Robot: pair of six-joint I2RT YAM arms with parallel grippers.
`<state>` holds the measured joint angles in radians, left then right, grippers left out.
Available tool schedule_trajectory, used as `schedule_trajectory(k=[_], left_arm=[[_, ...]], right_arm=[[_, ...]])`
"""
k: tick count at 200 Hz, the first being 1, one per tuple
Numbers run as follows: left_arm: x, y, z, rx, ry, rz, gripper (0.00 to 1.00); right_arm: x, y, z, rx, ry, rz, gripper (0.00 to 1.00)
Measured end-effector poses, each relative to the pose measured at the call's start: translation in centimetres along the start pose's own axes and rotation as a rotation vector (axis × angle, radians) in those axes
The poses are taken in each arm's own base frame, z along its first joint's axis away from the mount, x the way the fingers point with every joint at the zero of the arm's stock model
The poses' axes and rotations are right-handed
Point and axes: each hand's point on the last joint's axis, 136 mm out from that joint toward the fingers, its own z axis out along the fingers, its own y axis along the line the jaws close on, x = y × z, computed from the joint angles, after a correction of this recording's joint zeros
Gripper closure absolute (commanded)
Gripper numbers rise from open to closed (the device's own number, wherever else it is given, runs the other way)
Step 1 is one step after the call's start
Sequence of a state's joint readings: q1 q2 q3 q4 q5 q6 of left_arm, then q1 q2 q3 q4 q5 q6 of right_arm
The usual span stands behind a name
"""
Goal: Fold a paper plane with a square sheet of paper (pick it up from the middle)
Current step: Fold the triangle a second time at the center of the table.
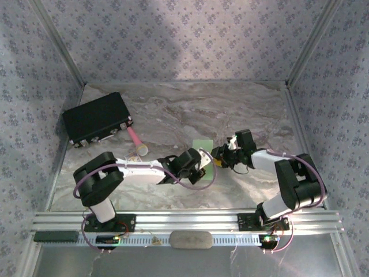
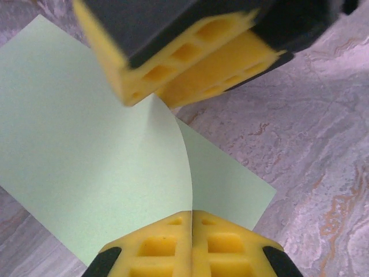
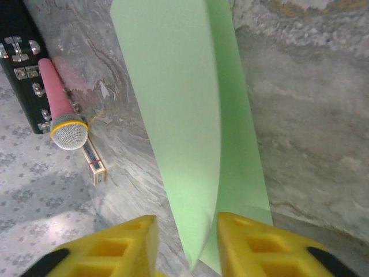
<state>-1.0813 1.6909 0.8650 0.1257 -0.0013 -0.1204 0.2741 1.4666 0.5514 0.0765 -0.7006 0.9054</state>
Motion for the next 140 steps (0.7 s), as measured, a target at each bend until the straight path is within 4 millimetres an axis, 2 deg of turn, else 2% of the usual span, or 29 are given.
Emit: schedule_trajectory(k=[26,67,99,140], left_arm=[[0.0,-0.3,-0.1,0.084,0.010,-0.075,0.97],[0.0,-1.2,-0.2,0.168,0.017,-0.139,0.95],[0.1,-0.7,-0.3,0.181,0.023,-0.183,0.93],[-0.1,-0.3,-0.3,0.187,0.015,-0.214,0.89]], right_arm=[[0.1,0.5,-1.3,0.013,-0.036,-0.031,0.62],[1.6,-0.1,-2.4,0.037,-0.055,-0.041,0.72],[4.0,-1.1,-2.0,0.060,-0.029,-0.034,0.81],[6.1,-1.7,-1.0,0.081,-0.001,-0.033,0.85]])
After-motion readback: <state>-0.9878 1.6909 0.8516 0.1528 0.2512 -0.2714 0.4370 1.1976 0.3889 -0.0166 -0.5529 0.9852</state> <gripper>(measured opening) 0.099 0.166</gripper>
